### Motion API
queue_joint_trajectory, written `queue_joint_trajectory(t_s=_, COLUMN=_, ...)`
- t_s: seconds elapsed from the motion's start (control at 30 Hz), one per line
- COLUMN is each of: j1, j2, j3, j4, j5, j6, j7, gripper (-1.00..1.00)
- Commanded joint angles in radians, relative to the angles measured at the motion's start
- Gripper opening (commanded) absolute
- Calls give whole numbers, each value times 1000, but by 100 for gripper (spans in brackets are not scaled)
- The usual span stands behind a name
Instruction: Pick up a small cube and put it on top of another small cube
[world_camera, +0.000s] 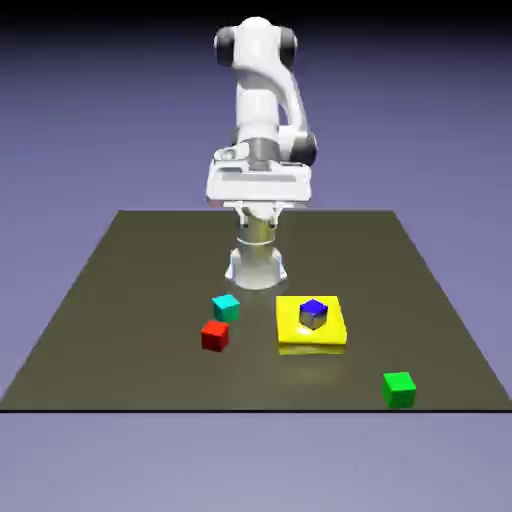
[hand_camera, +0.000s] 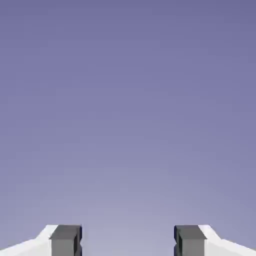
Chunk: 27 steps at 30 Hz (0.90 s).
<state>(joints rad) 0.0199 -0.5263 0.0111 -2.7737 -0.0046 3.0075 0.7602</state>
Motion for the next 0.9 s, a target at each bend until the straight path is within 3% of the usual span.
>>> queue_joint_trajectory(t_s=0.0, j1=7, j2=36, j3=9, j4=30, j5=-4, j6=-24, j7=16, gripper=0)
queue_joint_trajectory(t_s=0.87, j1=177, j2=979, j3=248, j4=813, j5=-103, j6=-661, j7=429, gripper=0)
